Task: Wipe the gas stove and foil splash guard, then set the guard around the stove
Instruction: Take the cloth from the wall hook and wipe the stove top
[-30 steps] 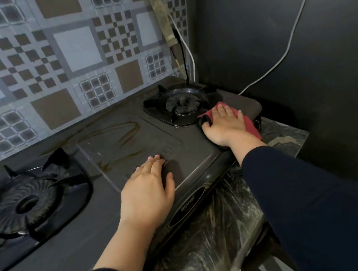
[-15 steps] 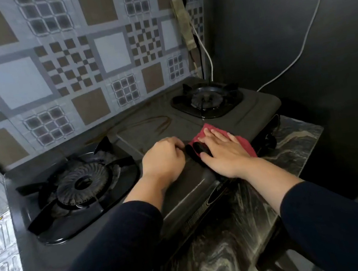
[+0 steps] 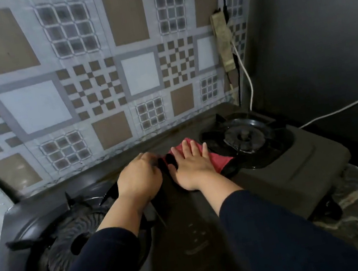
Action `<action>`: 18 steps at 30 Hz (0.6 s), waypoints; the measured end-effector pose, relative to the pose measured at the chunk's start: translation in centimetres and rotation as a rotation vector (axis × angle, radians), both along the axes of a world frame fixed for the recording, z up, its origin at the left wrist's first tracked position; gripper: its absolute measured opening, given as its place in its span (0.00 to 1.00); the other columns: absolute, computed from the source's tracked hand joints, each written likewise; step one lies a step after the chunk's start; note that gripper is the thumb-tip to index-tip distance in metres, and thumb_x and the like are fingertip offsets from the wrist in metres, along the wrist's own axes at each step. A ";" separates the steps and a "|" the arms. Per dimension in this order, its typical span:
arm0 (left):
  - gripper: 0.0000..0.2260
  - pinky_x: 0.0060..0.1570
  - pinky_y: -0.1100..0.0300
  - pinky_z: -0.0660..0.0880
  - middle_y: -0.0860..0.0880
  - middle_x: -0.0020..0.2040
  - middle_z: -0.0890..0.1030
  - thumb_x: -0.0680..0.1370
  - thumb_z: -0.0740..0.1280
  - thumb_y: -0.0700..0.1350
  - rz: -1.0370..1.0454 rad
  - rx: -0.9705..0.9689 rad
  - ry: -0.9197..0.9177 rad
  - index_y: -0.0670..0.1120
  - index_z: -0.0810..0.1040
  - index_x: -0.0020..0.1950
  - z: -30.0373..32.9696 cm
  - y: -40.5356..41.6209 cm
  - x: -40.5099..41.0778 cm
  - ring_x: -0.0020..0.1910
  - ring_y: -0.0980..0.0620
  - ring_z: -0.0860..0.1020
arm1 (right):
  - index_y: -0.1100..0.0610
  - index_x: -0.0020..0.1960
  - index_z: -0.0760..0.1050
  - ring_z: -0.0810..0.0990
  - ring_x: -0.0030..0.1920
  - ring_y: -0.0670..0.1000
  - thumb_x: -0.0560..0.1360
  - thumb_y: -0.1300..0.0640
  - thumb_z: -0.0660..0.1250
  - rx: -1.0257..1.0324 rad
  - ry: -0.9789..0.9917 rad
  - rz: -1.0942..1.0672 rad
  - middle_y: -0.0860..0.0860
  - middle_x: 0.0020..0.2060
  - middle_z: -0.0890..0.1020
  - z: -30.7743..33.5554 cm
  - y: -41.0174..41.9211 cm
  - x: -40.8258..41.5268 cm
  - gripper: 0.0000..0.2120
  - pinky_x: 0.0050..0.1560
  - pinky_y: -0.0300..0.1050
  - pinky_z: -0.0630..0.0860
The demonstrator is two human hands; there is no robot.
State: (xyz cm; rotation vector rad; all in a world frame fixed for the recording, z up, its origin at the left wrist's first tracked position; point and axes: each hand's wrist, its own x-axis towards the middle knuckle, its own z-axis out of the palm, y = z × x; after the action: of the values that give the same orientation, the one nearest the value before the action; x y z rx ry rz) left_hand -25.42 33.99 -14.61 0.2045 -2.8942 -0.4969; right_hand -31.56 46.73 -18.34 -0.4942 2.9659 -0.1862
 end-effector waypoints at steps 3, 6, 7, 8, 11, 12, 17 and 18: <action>0.17 0.54 0.53 0.73 0.49 0.66 0.75 0.77 0.59 0.44 0.046 -0.036 -0.058 0.51 0.73 0.67 0.1 -0.9 -1.1 0.62 0.46 0.76 | 0.52 0.77 0.41 0.36 0.76 0.62 0.79 0.40 0.43 -0.010 -0.048 -0.013 0.59 0.77 0.39 0.5 -1.9 -2.4 0.31 0.72 0.63 0.34; 0.19 0.56 0.53 0.72 0.48 0.67 0.74 0.77 0.60 0.45 0.044 -0.057 -0.116 0.51 0.71 0.68 0.7 -1.1 -2.2 0.63 0.45 0.75 | 0.50 0.77 0.40 0.38 0.76 0.62 0.77 0.36 0.45 0.111 -0.177 0.087 0.60 0.77 0.40 2.7 -1.5 -4.6 0.35 0.75 0.60 0.40; 0.19 0.58 0.53 0.72 0.48 0.68 0.73 0.78 0.60 0.45 0.033 -0.057 -0.141 0.51 0.70 0.69 1.0 -1.1 -2.6 0.64 0.45 0.74 | 0.49 0.77 0.40 0.40 0.76 0.61 0.76 0.34 0.46 0.161 -0.186 0.147 0.59 0.77 0.41 3.2 -0.8 -5.0 0.36 0.75 0.58 0.42; 0.20 0.60 0.52 0.71 0.47 0.69 0.73 0.78 0.60 0.46 0.024 -0.054 -0.165 0.50 0.69 0.70 1.2 -1.1 -3.1 0.65 0.44 0.74 | 0.49 0.77 0.40 0.40 0.77 0.60 0.76 0.33 0.46 0.184 -0.165 0.205 0.59 0.77 0.42 3.2 -0.1 -5.1 0.36 0.75 0.56 0.42; 0.21 0.66 0.49 0.68 0.45 0.72 0.69 0.79 0.58 0.49 0.033 -0.064 -0.232 0.49 0.65 0.73 1.1 -1.5 -4.9 0.68 0.42 0.71 | 0.52 0.77 0.40 0.36 0.76 0.59 0.78 0.37 0.44 0.065 -0.029 0.252 0.60 0.77 0.40 1.1 1.0 -3.7 0.34 0.75 0.55 0.37; 0.22 0.69 0.48 0.65 0.44 0.73 0.67 0.80 0.57 0.50 0.043 -0.074 -0.258 0.49 0.64 0.74 0.9 -1.8 -5.4 0.70 0.42 0.69 | 0.52 0.77 0.40 0.35 0.76 0.59 0.78 0.38 0.43 0.022 0.000 0.239 0.60 0.77 0.39 0.4 0.8 -3.5 0.33 0.75 0.55 0.37; 0.26 0.74 0.47 0.55 0.43 0.77 0.61 0.82 0.50 0.55 0.126 -0.135 -0.372 0.46 0.56 0.77 -0.1 -3.8 -7.7 0.75 0.43 0.62 | 0.52 0.77 0.40 0.34 0.76 0.59 0.78 0.40 0.44 -0.018 -0.033 0.107 0.59 0.76 0.38 0.1 -1.7 -6.0 0.32 0.75 0.56 0.36; 0.26 0.74 0.48 0.55 0.43 0.77 0.61 0.82 0.49 0.56 0.138 -0.142 -0.388 0.46 0.54 0.78 -0.1 -4.0 -8.0 0.75 0.43 0.62 | 0.52 0.77 0.40 0.34 0.76 0.60 0.78 0.40 0.44 -0.020 -0.029 0.077 0.59 0.76 0.38 0.1 -2.2 -6.5 0.33 0.75 0.56 0.36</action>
State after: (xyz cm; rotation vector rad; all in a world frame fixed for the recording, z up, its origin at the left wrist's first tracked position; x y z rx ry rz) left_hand -33.38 29.95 -14.72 0.5281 -3.2410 -0.2471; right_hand -38.07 44.57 -18.27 -0.6025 2.9138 -0.2134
